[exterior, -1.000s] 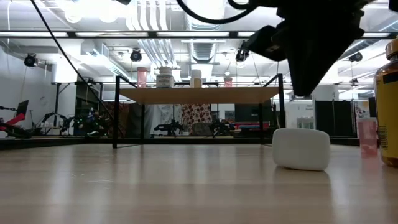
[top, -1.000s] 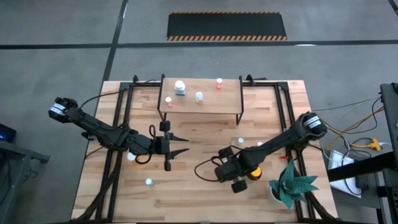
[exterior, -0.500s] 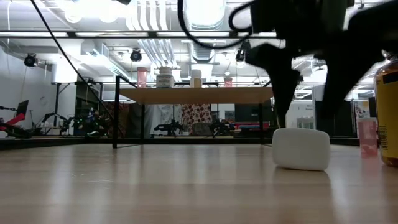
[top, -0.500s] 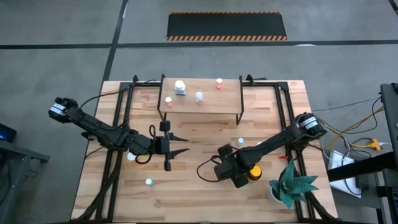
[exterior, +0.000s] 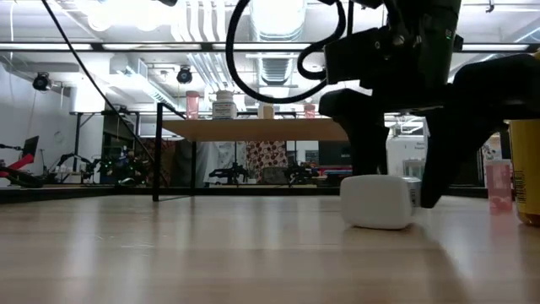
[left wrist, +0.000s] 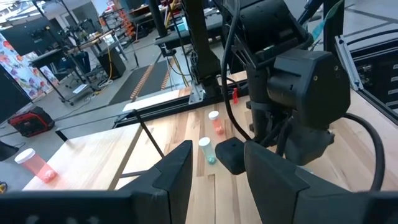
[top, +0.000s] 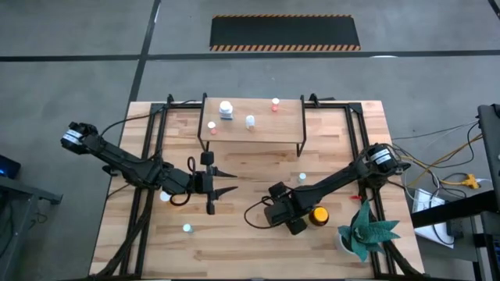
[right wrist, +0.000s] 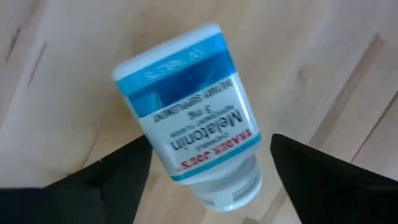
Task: Pick and place medicine bottles onto shelf by color
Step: Put the white and blue blue pill bottle on the shelf
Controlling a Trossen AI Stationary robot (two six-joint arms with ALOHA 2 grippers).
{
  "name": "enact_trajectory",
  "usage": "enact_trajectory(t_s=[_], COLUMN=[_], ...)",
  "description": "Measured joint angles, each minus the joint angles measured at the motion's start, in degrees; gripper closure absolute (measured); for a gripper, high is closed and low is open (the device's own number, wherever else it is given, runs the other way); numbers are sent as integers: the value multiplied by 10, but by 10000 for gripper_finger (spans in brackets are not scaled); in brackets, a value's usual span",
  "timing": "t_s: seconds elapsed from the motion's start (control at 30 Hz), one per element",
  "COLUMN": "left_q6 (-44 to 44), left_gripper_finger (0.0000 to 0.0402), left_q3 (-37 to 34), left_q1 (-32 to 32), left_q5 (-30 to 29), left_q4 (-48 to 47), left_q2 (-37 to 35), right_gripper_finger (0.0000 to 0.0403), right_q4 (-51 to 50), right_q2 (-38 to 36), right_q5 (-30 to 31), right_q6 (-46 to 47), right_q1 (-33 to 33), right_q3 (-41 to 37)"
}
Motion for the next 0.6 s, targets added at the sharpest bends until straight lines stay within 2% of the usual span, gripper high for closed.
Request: enact_trajectory(t_s=[0.23,0.37,0.47,0.6], left_q6=[0,-3,-37,-92], left_gripper_finger=[273,273,273,273], left_q3=[0,0,-1,-11], left_q1=[0,0,0,0], left_q5=[0,2,4,3], left_q4=[2,3,4,3], left_q2=[0,0,0,12], right_gripper_finger=[175,202,209,214], right_q4=[19,23,19,-4], right_q2=[0,0,-7,-25], right_q5=[-3,1,44,136], right_q6=[-12,-24,-44,-91], right_q1=[-7,-9,-9,-9], right_q3=[-5,0,9,32])
